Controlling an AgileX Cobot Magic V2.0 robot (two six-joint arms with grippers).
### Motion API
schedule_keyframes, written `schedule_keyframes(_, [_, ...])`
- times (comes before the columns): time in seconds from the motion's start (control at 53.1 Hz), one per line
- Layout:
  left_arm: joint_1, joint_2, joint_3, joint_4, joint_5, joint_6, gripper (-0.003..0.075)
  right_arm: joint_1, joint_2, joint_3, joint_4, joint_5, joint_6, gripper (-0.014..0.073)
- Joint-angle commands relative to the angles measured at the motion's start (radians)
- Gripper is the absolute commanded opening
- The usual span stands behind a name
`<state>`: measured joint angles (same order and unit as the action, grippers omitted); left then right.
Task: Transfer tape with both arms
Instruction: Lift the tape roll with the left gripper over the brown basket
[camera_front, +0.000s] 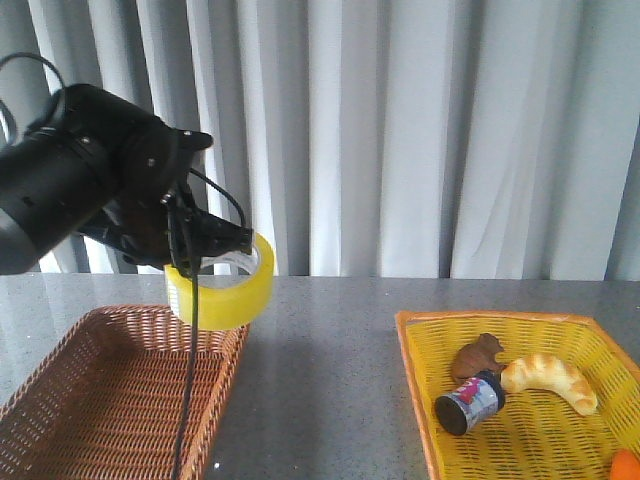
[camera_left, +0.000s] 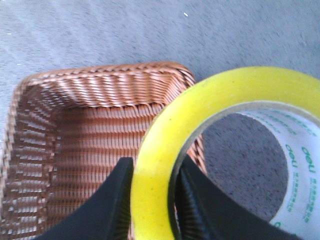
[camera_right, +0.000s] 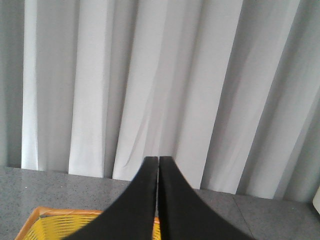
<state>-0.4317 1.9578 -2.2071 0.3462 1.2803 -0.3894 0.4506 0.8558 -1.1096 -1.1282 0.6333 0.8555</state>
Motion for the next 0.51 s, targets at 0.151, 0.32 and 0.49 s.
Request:
schedule_keyframes(0.151, [0.118,-0.081,-0.029,-0.067,-0.028,0.061,-0.0006,0.000,-0.007,-0.022,-0.051,-0.033,0.001,-0.0005])
schedule_keyframes(0.32, [0.192,-0.081,-0.025,-0.082,-0.029,0.065,-0.0006,0.000,-0.007,-0.022,-0.051,-0.032,0.001,-0.0005])
schedule_keyframes(0.49, [0.242,-0.075,0.074,-0.081,-0.035,0.099,-0.0006,0.000,-0.007,-0.022,-0.051,-0.032,0.001,-0.0005])
